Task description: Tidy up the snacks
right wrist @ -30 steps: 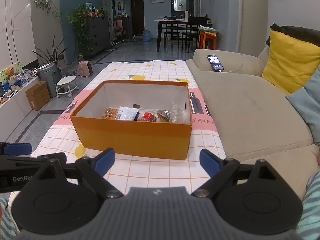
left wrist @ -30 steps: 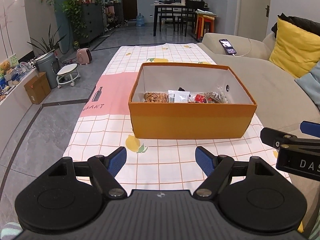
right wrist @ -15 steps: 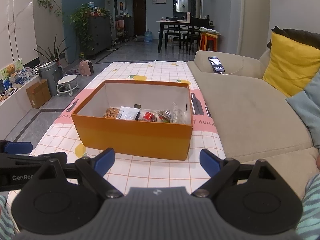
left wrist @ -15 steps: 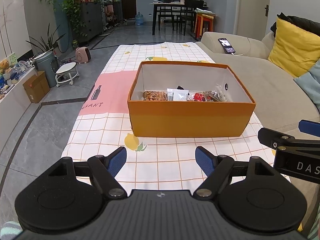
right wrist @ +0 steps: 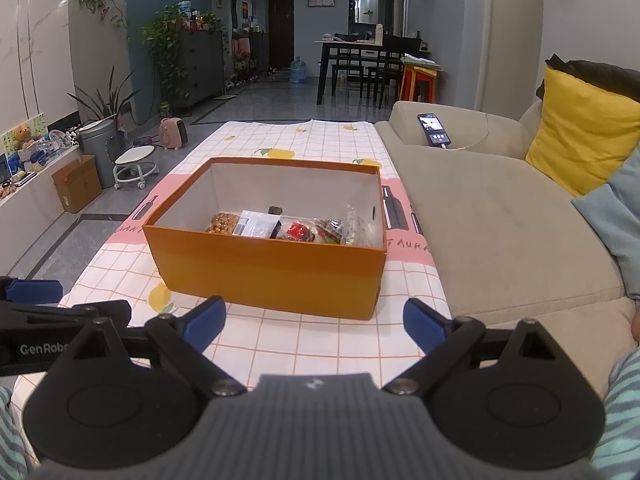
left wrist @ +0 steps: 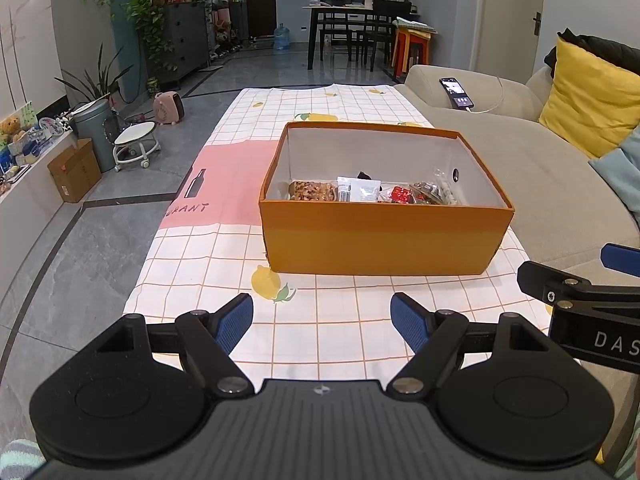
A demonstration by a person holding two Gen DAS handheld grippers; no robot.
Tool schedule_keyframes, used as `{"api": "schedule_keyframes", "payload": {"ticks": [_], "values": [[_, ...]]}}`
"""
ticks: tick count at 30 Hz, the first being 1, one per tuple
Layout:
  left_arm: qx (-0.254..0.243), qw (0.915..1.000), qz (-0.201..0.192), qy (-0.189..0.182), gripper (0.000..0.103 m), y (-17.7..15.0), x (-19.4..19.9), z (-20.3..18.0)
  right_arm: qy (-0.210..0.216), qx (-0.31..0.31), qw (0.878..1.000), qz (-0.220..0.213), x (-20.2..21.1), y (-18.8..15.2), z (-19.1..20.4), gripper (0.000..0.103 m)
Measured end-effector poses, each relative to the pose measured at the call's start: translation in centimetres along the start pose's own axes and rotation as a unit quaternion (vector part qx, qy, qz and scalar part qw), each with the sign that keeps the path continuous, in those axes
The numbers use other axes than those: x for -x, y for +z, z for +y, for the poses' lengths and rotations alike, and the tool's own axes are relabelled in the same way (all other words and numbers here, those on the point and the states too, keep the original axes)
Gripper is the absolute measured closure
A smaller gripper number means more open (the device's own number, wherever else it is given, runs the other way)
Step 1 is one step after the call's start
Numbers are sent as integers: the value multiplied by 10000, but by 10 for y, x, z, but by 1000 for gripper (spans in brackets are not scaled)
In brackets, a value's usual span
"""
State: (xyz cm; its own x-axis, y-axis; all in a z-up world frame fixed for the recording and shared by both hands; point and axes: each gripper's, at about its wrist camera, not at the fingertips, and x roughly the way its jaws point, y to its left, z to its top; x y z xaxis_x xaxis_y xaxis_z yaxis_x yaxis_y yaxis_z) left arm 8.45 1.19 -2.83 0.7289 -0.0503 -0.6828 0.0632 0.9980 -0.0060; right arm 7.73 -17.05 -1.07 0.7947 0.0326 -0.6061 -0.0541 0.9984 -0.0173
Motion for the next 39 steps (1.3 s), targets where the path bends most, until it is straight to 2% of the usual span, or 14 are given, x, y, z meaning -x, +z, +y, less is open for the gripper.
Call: {"api": "schedule_keyframes", "payload": {"ticks": [39], "values": [[78, 9999, 32, 62, 11, 0, 1, -2, 32, 80, 9999, 75, -4, -3, -1, 10]]}}
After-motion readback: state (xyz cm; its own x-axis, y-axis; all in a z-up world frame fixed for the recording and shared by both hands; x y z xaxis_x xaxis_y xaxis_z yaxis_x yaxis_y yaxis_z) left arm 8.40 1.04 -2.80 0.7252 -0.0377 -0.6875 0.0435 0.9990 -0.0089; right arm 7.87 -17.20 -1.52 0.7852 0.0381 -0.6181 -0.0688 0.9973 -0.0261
